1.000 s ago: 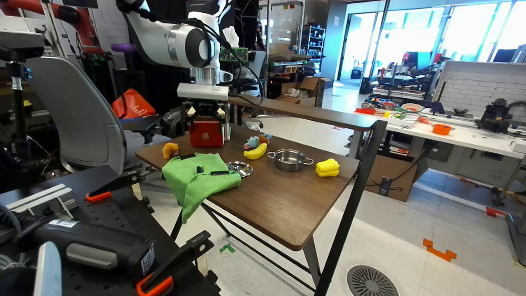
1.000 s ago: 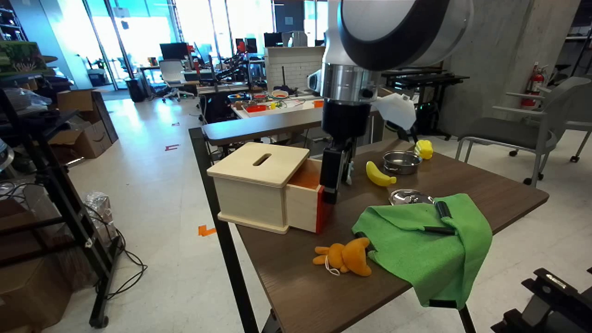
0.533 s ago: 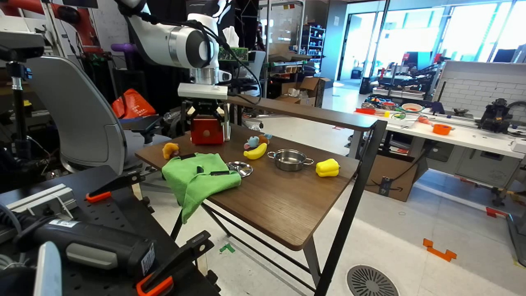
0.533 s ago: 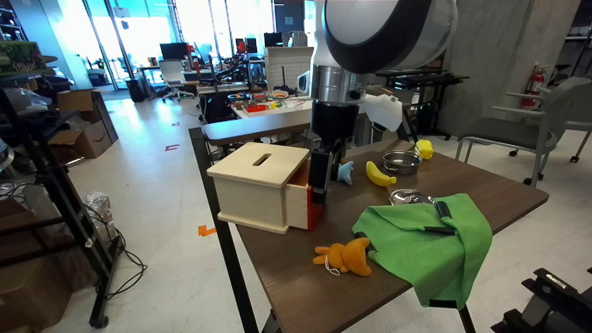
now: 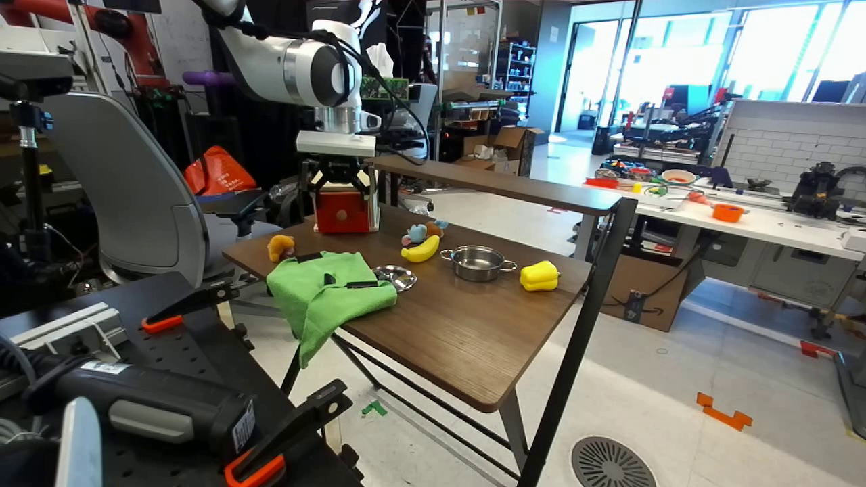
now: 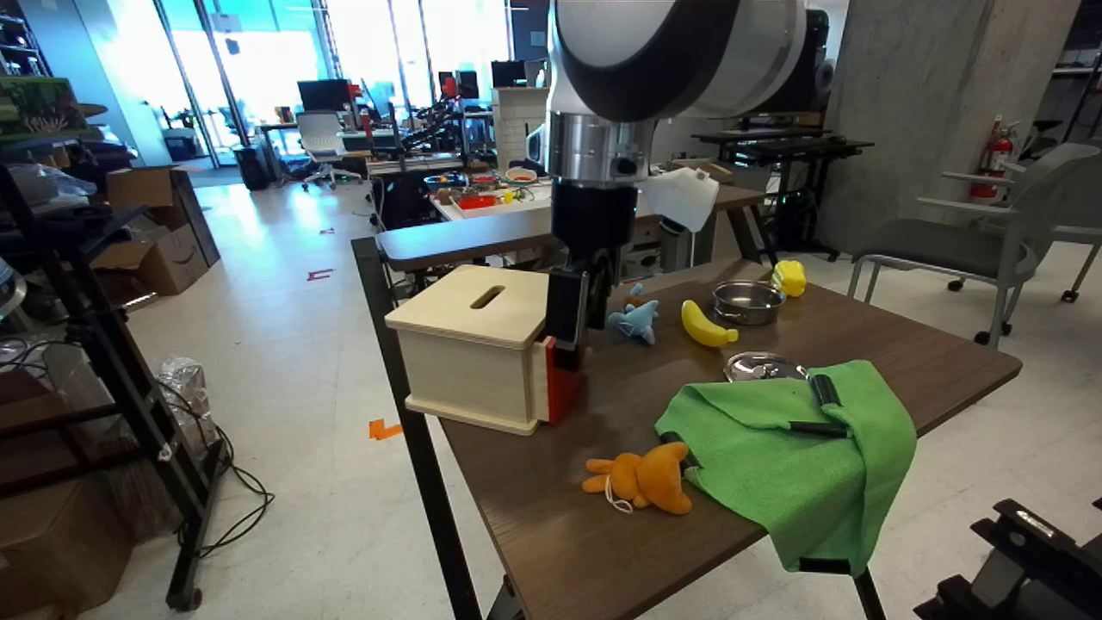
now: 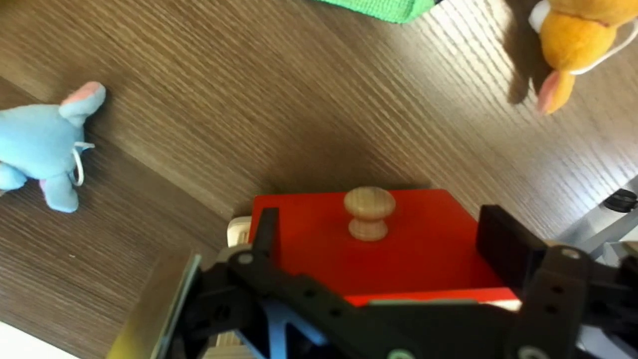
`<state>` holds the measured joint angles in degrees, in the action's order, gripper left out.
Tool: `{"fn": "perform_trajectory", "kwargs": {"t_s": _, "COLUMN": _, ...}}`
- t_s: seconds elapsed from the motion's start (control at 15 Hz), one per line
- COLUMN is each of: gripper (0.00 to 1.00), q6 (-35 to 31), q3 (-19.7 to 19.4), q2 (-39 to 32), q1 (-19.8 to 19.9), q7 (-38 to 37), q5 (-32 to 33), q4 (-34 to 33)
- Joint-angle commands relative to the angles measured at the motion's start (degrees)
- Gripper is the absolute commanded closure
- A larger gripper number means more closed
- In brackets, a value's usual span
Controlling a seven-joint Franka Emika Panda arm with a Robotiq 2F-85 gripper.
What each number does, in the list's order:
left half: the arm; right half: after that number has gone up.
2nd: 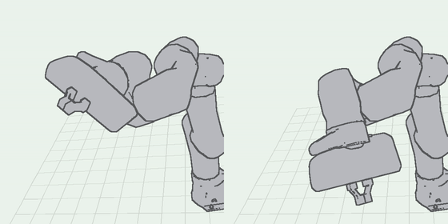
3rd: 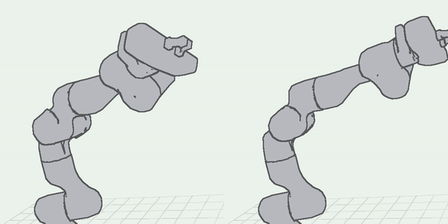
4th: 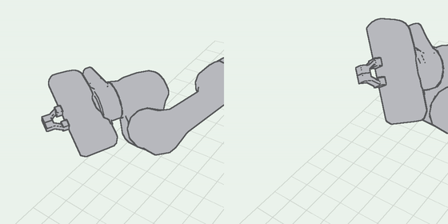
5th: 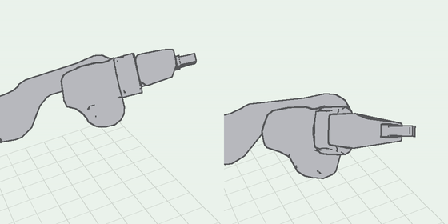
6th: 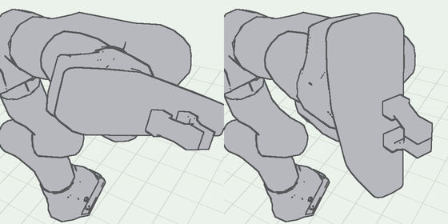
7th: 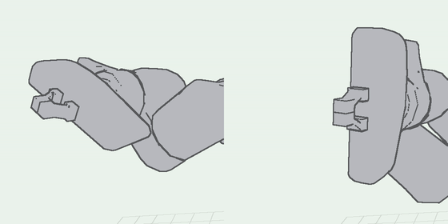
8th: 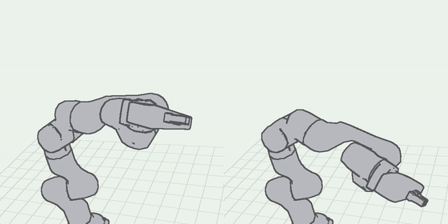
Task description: Close the drawer
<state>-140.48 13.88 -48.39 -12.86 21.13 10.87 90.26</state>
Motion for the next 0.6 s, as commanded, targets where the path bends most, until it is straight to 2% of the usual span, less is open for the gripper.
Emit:
{"fn": "perform_trajectory", "kwargs": {"t_s": 0.0, "gripper": 0.0, "q6": 2.6, "q3": -0.1, "q2": -2.4, "q1": -1.0, "q7": -0.2, "q5": -0.7, "q4": -4.5}}
{"fn": "perform_trajectory", "kwargs": {"t_s": 0.53, "gripper": 0.0, "q6": 2.0, "q3": -0.5, "q2": -4.7, "q1": -2.2, "q7": -1.0, "q5": -0.3, "q4": -7.7}}
